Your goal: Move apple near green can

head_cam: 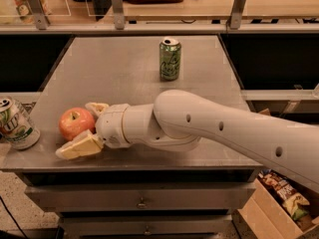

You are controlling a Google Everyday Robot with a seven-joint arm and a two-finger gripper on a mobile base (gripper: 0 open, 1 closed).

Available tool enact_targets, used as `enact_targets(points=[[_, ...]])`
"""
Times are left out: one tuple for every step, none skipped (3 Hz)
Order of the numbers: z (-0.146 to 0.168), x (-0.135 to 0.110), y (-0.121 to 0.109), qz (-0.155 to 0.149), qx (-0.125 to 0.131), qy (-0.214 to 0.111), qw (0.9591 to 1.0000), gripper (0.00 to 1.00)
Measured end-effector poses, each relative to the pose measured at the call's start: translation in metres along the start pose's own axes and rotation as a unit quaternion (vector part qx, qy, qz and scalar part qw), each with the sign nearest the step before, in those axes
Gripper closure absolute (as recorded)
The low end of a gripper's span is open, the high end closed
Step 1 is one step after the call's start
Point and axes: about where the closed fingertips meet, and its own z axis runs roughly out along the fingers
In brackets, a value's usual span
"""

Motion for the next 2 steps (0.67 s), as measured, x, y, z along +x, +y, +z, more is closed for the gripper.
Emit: enact_targets(points=[[-0.0016, -0.0041, -0.0070, 0.010, 0.008, -0.009, 0.9999, 0.38], [-0.0032, -0.0042, -0.0115, 0.018, 0.015, -0.011, 0.9997, 0.61]])
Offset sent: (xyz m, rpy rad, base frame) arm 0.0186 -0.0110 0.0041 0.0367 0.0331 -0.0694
